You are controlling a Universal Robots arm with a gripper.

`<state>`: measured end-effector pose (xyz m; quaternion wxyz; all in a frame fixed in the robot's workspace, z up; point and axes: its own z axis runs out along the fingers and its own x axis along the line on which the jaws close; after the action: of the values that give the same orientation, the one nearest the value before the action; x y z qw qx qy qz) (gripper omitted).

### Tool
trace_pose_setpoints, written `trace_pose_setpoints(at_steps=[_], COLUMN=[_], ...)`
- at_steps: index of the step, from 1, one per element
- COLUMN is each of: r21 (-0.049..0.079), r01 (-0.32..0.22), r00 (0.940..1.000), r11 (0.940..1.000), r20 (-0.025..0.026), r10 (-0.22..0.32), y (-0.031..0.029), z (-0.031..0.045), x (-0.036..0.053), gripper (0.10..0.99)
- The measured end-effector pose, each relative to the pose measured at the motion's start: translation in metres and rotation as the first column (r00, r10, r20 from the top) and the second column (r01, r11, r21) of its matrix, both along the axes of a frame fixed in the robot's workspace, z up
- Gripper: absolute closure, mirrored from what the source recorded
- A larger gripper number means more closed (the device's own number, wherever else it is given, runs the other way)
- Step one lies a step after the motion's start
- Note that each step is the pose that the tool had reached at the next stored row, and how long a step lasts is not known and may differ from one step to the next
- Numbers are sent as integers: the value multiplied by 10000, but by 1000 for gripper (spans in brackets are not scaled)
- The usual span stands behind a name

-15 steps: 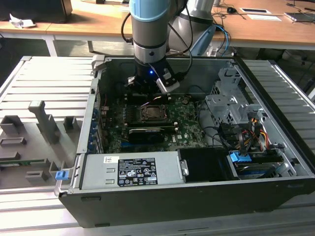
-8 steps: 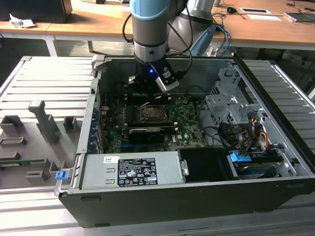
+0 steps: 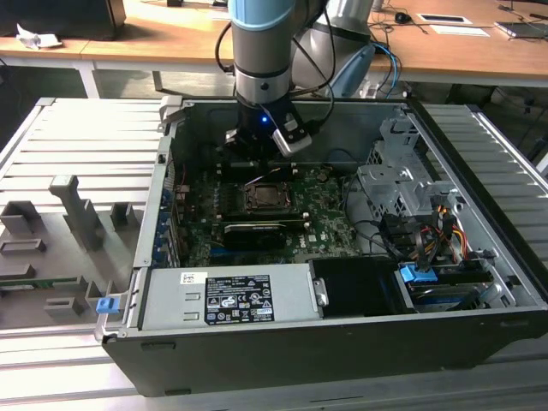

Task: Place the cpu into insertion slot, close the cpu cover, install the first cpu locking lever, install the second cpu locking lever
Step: 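Install the first cpu locking lever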

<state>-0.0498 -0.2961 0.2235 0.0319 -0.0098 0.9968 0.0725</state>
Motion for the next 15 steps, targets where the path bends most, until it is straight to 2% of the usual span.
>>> trace_pose_setpoints(at_steps=[4, 7, 15], r21=[0, -1, -3], r01=[-1, 1, -1], r00=[10000, 10000, 10000], r11=[10000, 10000, 10000], r20=[-1, -2, -3], r10=[1, -1, 1], y=[31, 31, 31], z=[-39, -74, -91], x=[127, 144, 146], gripper=[980, 980, 980])
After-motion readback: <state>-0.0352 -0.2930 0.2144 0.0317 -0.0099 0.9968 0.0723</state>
